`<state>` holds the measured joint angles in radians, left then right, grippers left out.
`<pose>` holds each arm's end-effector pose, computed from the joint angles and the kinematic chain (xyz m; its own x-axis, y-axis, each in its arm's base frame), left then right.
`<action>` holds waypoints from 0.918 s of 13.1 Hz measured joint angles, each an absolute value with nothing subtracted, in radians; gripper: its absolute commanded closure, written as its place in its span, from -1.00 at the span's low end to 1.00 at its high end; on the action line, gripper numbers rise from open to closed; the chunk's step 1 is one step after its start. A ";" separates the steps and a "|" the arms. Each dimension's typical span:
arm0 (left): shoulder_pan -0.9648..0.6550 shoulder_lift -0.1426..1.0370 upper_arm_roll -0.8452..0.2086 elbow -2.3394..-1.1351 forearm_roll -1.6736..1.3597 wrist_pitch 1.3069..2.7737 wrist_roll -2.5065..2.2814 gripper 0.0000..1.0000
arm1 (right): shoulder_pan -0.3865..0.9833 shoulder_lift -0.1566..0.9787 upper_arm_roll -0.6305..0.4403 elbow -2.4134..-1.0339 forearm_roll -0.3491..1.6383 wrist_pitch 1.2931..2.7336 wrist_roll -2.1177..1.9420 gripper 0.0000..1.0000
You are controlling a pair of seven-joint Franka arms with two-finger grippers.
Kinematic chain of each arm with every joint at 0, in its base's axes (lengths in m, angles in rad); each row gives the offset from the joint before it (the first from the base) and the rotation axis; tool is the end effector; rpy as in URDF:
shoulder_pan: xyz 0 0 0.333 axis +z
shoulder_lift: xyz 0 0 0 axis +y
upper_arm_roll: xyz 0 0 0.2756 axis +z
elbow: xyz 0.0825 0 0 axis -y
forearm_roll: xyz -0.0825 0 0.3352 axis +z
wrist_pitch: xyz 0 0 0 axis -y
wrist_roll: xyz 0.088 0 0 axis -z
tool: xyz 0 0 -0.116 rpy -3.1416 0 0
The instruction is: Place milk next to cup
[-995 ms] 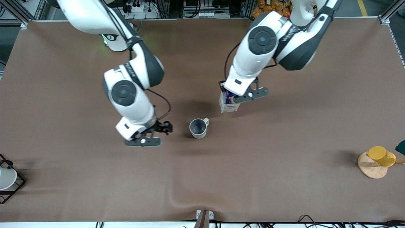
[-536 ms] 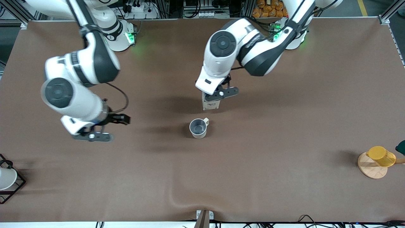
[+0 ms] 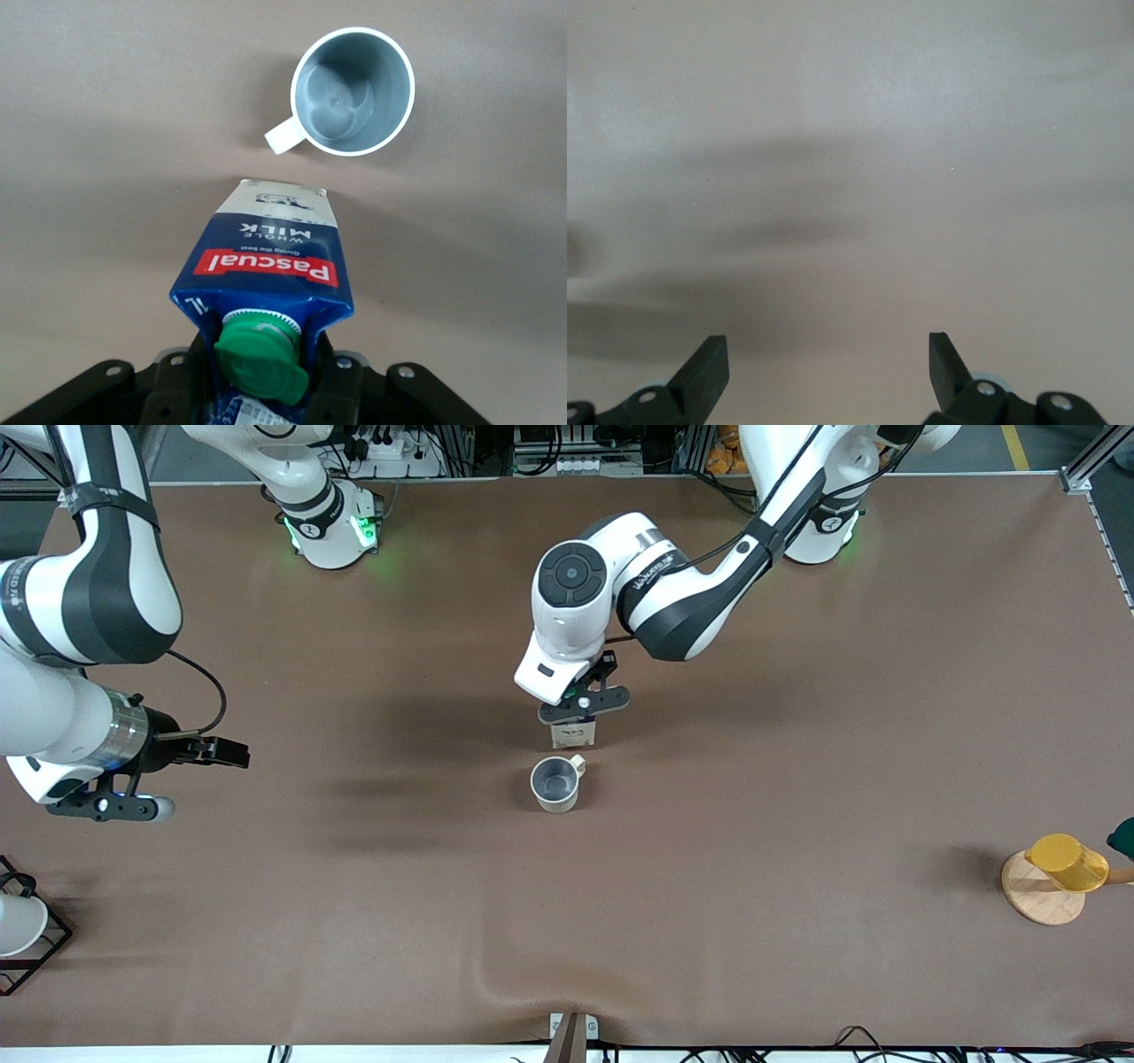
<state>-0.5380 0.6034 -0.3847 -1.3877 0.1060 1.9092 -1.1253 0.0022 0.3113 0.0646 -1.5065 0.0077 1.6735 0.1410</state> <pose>0.4284 -0.4785 0.3495 0.9681 0.2188 -0.1219 0.2221 -0.9749 0.0138 0.5774 0.0355 0.4410 0.9864 -0.0758 -0.1456 -0.0776 -0.9970 -0.0068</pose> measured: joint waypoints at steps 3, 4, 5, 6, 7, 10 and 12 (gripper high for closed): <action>-0.541 0.618 -0.376 -1.387 0.107 1.927 -1.125 0.56 | 0.002 0.311 0.070 -1.510 0.009 1.674 0.141 -1.00; -0.541 0.624 -0.374 -1.386 0.107 1.938 -1.124 0.54 | 0.002 0.310 0.069 -1.510 0.009 1.674 0.137 -1.00; -0.541 0.630 -0.373 -1.384 0.107 1.946 -1.123 0.52 | 0.002 0.304 0.068 -1.510 0.008 1.674 0.122 -1.00; -0.541 0.636 -0.373 -1.383 0.107 1.951 -1.120 0.51 | -0.003 0.294 0.067 -1.511 0.008 1.674 0.102 -1.00; -0.541 0.642 -0.373 -1.383 0.107 1.953 -1.115 0.51 | -0.015 0.283 0.066 -1.512 0.007 1.673 0.086 -1.00; -0.542 0.647 -0.373 -1.381 0.107 1.954 -1.110 0.51 | -0.058 0.245 0.065 -1.513 0.007 1.652 0.064 -1.00; -0.544 0.647 -0.373 -1.378 0.107 1.954 -1.098 0.50 | -0.063 0.217 0.066 -1.513 0.008 1.638 0.062 -1.00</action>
<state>-0.5442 0.6473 -0.3727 -1.3780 0.1074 1.9544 -1.0985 -0.0627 0.2172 0.0661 -1.5133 0.0075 1.6384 0.0620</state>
